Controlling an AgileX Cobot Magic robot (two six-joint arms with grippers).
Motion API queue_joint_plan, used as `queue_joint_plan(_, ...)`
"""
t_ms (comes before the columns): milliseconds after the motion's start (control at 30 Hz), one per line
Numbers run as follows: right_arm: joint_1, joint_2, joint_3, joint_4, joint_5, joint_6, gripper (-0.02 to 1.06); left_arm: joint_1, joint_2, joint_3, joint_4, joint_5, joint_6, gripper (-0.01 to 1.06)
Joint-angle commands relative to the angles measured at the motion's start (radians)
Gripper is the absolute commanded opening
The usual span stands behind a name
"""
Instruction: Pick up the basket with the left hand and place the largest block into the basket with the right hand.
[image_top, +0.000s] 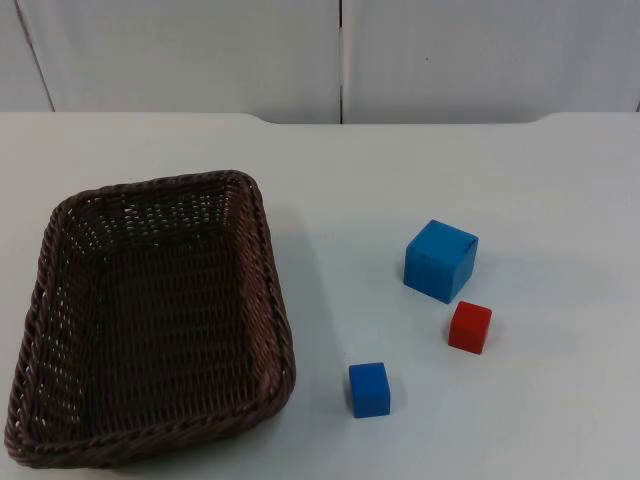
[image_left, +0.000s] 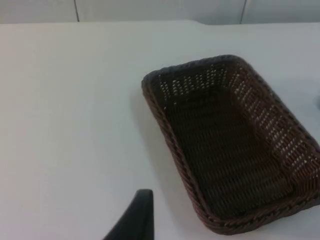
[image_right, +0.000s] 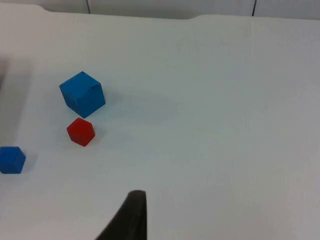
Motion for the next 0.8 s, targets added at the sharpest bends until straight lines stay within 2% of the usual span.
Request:
queue_joint_plan(0, -0.008, -0.004, 0.0, -0.003, -0.002, -0.009, 1.05, 0.0, 0.009, -0.019, -0.016, 0.002, -0.014, 1.05)
queue_joint_plan(300, -0.008, -0.004, 0.0, -0.003, -0.002, -0.009, 1.05, 0.0, 0.143, -0.053, -0.043, -0.038, -0.014, 1.05)
queue_joint_plan(533, -0.008, -0.004, 0.0, -0.003, -0.002, -0.009, 1.05, 0.0, 0.257, -0.053, -0.113, -0.038, -0.014, 1.05)
queue_joint_plan(767, -0.008, -0.004, 0.0, -0.003, -0.002, -0.009, 1.05, 0.0, 0.352, -0.053, -0.117, -0.04, -0.014, 1.05)
